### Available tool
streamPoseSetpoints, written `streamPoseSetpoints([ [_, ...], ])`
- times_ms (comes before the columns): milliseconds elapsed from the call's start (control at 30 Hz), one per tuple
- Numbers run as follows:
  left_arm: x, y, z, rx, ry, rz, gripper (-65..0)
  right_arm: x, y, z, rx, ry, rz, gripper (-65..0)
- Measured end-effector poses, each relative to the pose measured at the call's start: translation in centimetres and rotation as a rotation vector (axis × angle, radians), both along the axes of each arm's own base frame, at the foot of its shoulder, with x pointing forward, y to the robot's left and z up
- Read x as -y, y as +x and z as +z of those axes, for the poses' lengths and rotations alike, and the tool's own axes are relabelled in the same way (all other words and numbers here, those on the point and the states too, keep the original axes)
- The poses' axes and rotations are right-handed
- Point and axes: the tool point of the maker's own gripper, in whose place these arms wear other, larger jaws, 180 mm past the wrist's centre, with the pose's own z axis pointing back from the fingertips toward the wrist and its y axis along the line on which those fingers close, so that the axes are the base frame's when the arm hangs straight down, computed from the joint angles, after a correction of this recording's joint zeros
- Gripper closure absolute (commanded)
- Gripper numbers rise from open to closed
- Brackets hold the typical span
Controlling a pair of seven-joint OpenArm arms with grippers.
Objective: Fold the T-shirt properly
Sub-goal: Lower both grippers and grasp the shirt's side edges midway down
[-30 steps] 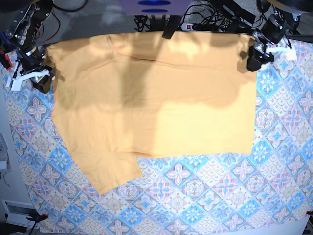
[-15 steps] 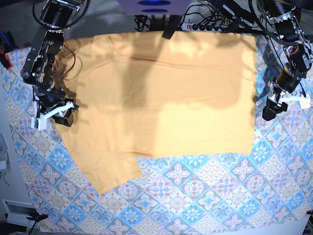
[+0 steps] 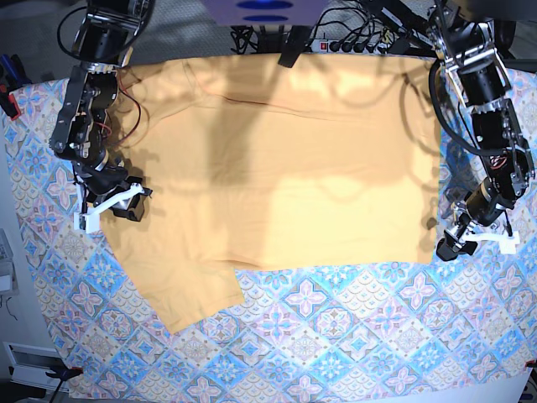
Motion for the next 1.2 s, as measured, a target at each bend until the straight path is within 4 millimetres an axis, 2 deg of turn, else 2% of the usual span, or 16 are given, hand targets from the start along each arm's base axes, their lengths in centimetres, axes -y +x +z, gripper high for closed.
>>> streamPoseSetpoints([
  [167, -0.8, 2.3, -0.5, -0.037, 0.05, 0.013, -39.3, 0.1, 0.1, 0.1, 0.005, -0.001, -0.002, -18.5],
  [300, -0.8, 2.7, -1.3, -0.071, 0.092, 0.012, -39.3, 0.0, -0.1, 0.0, -0.002, -0.003, 0.0, -18.5],
  [400, -1.7, 2.6, -2.3, -0.083, 0.131, 0.048, -39.3, 0.0, -0.2, -0.1, -0.003, -0.002, -0.001, -18.5],
  [533, -1.5, 1.8, -4.6, -0.134, 0.14, 0.058, -39.3, -0.1, -0.1, 0.0, 0.001, 0.004, 0.0, -18.5],
  [767, -2.8, 0.8, -6.8, -0.181, 0.2, 0.094, -39.3, -0.1, -0.1, 0.1, 0.002, 0.005, 0.0, -18.5],
  [900, -2.0, 0.1, -8.3, -0.215, 0.21, 0.085, -39.3, 0.0, -0.2, -0.1, -0.004, 0.004, 0.0, -18.5],
  [1200, -0.3, 0.4, -9.0, -0.209, 0.215, 0.077, -39.3, -0.1, -0.2, 0.0, -0.003, 0.005, 0.001, -18.5],
])
